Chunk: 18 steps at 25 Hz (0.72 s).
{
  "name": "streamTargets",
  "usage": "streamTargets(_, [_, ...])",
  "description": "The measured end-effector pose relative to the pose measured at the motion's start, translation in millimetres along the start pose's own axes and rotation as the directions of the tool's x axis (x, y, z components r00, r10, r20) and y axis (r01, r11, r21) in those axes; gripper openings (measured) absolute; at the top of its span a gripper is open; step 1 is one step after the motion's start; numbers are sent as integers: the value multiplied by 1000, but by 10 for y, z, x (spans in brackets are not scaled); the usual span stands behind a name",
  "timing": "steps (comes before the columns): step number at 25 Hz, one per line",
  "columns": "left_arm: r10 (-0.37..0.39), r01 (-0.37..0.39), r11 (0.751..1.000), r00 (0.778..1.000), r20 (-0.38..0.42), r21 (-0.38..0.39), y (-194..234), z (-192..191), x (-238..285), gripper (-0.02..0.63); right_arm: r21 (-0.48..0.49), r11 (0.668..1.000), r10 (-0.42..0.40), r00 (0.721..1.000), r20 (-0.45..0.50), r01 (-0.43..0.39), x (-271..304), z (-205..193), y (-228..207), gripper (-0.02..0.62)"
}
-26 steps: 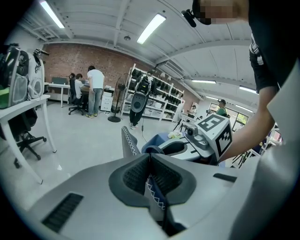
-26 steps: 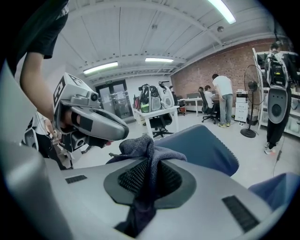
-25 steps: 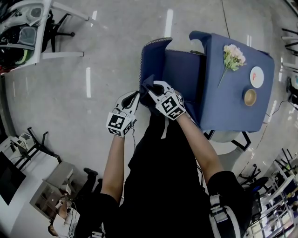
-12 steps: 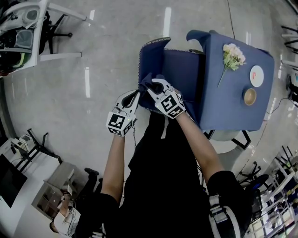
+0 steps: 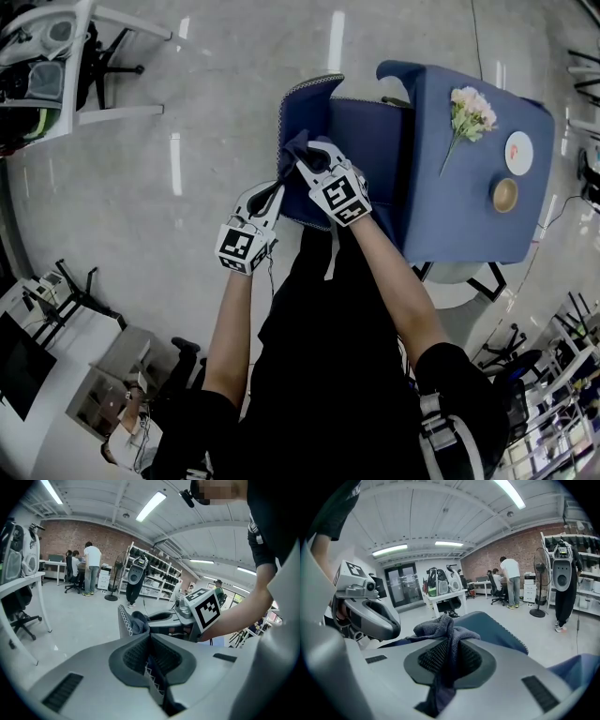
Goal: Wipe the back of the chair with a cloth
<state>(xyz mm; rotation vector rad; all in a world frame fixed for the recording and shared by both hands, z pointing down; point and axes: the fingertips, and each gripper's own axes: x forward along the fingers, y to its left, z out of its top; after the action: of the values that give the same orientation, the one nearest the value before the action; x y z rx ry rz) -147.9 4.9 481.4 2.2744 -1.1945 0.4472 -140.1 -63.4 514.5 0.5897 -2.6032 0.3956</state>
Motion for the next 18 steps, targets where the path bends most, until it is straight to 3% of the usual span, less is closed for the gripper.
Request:
streamTargets(12, [14, -14, 1000, 1000, -8, 19, 122, 1, 118, 25, 52, 998, -45, 999, 14, 44, 159, -4, -357, 63])
streamTargets(18, [20, -20, 1000, 1000, -3, 19, 163, 16, 180, 25, 122, 986, -118, 993, 27, 114, 255, 12, -693, 61])
